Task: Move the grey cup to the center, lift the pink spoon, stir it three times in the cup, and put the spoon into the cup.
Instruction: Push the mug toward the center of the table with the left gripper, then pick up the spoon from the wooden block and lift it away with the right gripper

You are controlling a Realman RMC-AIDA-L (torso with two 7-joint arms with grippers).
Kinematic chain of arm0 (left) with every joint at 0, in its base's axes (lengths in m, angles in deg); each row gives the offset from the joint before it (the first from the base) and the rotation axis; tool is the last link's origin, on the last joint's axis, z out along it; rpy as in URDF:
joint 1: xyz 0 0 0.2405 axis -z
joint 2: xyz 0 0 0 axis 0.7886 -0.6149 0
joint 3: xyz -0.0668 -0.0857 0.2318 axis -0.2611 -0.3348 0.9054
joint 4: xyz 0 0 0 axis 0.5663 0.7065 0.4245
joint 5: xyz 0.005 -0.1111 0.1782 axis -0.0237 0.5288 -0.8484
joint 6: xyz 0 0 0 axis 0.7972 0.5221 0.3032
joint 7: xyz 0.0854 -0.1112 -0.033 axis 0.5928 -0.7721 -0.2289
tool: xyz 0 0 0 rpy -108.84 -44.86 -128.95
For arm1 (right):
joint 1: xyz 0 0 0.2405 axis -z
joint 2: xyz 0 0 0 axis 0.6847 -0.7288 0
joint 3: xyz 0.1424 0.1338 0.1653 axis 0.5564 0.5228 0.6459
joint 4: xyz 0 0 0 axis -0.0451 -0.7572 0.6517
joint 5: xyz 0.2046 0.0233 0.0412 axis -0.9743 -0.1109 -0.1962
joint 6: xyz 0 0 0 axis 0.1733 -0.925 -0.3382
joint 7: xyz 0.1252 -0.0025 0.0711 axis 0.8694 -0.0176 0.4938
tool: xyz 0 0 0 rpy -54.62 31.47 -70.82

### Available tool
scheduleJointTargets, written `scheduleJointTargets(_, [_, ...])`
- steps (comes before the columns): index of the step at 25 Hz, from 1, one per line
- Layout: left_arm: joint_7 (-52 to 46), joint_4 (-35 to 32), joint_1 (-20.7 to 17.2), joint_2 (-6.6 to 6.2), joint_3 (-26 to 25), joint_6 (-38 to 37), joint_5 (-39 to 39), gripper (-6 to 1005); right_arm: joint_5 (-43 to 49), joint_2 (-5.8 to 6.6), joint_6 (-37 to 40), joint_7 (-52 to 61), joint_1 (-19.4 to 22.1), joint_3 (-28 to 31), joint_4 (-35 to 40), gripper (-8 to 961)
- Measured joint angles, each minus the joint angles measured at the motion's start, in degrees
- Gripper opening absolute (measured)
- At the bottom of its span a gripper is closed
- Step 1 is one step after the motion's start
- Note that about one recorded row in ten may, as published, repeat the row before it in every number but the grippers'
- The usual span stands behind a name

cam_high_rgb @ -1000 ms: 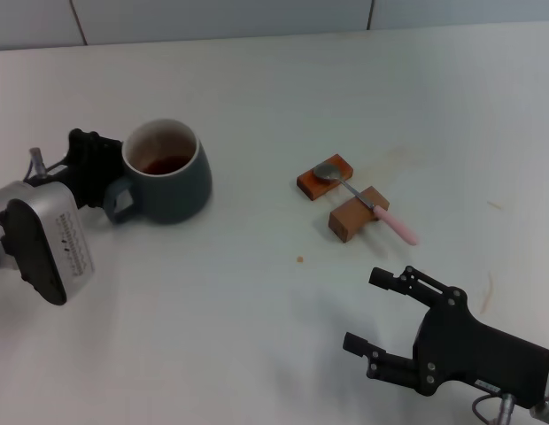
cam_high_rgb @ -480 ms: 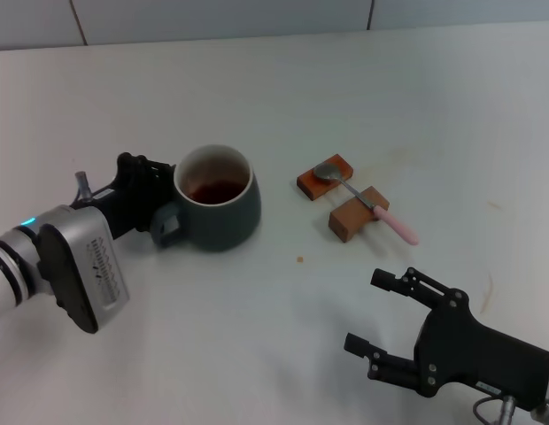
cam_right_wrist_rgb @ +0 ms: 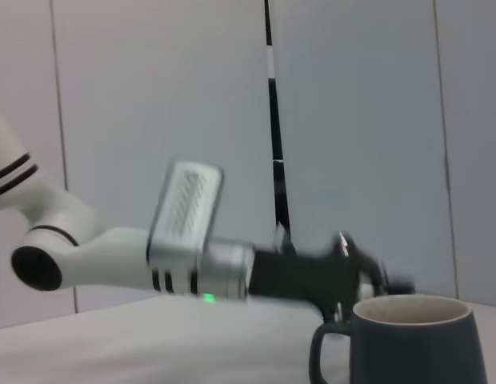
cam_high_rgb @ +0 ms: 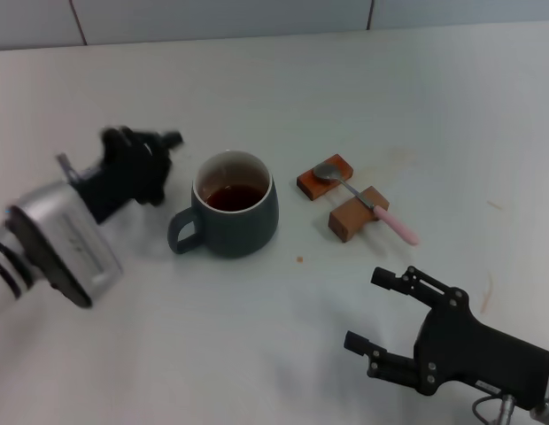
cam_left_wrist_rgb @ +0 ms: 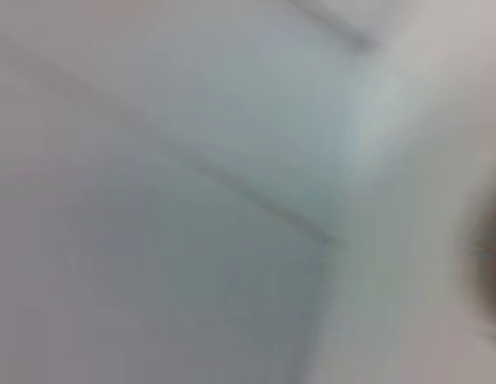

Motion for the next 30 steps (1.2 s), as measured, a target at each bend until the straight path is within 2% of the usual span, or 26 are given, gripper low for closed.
scheduleJointTargets(3, [-7.5, -0.1, -2.4, -0.38, -10.8, -9.9, 0.0, 35, -0.3, 0.0, -0.1, -0.2, 0.1, 0.2, 0.0, 830])
scheduleJointTargets(6, [-23.9, -0.8, -4.6, -0.99, -20.1, -17.6, 0.1, 40, -1.0, -0.12, 0.6, -0.4, 0.6, 1.9, 0.2, 830])
scheduleJointTargets(7, [-30.3, -0.9, -5.5, -1.27, -22.2, -19.2, 0.0, 41, -1.2, -0.21, 1.2, -0.4, 1.0, 3.3, 0.2, 830])
scheduleJointTargets(8, [-30.3, -0.9, -5.5, -1.27, -22.2, -19.2, 0.0, 43, -1.2, -0.28, 2.0, 0.0, 1.4, 4.5, 0.2, 830])
scheduleJointTargets(9, [-34.7, -0.9, -6.1, -1.5, -23.0, -20.3, 0.0, 44, -1.2, -0.31, 2.7, 0.6, 1.8, 6.1, 0.1, 830])
scheduleJointTargets(10, [-42.5, -1.0, -8.0, -1.8, -23.2, -22.4, -0.3, 45, -1.2, -0.33, 3.6, 1.8, 2.2, 7.9, 0.0, 830])
scheduleJointTargets(14, [-45.1, -1.4, -10.5, -1.05, -20.9, -24.1, -0.7, 51, -1.3, -0.07, 6.5, 11.1, 3.7, 13.3, 0.0, 830])
scheduleJointTargets(15, [-42.0, -2.2, -13.2, -0.47, -14.2, -25.7, -1.3, 53, -1.3, 0.18, 7.1, 14.0, 3.8, 14.3, 0.1, 830])
scheduleJointTargets(20, [-40.1, -2.2, -16.8, -0.38, -8.6, -27.4, -1.5, 60, -1.3, 1.07, 7.2, 29.0, 4.7, 20.9, -0.1, 830])
scheduleJointTargets(25, [-38.6, -2.3, -18.1, -0.24, -5.8, -26.4, -1.7, 299, -1.3, 1.74, 1.8, 42.9, 4.7, 25.2, 0.4, 829])
scheduleJointTargets(27, [-37.7, -2.4, -18.3, -0.19, -5.5, -25.8, -1.7, 533, -1.2, 2.05, -0.5, 47.3, 4.1, 25.1, 0.5, 829])
scheduleJointTargets(30, [-35.9, -2.0, -18.4, -0.14, -5.0, -25.3, -1.7, 590, -0.6, 2.09, -3.4, 51.0, 3.2, 24.8, 0.8, 829])
